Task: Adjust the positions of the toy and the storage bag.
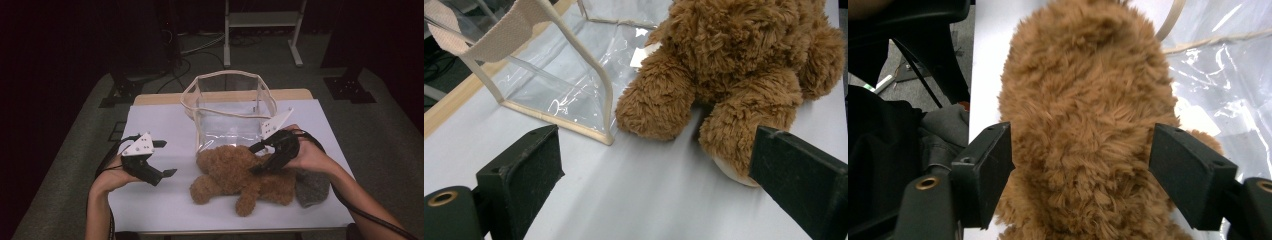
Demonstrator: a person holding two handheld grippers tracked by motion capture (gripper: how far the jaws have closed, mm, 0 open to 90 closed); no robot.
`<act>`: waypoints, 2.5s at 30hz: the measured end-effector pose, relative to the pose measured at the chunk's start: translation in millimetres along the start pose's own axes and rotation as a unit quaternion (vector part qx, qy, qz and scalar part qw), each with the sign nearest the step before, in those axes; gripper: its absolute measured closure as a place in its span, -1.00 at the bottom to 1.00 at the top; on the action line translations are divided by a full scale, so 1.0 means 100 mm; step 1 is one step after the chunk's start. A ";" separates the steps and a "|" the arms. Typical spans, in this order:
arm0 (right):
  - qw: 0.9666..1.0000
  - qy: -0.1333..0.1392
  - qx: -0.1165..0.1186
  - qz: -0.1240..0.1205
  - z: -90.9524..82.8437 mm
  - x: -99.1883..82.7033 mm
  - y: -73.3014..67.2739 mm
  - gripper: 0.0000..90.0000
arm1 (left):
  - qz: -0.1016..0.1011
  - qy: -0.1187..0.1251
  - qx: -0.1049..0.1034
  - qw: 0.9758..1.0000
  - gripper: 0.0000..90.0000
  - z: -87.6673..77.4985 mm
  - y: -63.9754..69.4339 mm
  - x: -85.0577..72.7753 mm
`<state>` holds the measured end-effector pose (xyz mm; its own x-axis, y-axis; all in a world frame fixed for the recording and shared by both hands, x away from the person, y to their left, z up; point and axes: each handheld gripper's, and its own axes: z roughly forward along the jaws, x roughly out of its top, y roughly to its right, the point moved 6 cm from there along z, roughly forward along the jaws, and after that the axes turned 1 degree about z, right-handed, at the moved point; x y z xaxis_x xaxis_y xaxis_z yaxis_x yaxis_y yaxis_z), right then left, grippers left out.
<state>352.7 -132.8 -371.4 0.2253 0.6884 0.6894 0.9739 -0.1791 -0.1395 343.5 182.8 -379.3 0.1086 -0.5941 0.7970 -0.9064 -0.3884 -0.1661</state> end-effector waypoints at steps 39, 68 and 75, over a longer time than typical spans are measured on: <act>0.999 -0.027 -0.032 -0.013 0.51 -0.11 0.04 -0.74 | 0.000 -0.004 -0.007 1.000 -0.86 0.02 0.01 -0.02; 0.996 -0.075 -0.051 -0.026 0.64 -0.10 -0.01 -0.03 | 0.001 -0.005 -0.007 1.000 -0.86 0.02 0.01 -0.03; 0.997 -0.057 -0.049 -0.029 0.55 -0.07 -0.02 0.15 | 0.001 -0.006 -0.005 1.000 -0.86 0.01 -0.01 -0.05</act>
<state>350.3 -98.4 -414.8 0.1755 0.7747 0.6075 0.9794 -0.1999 -0.0281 343.8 185.0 -383.5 0.1122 -0.6025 0.7902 -0.9108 -0.3803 -0.1606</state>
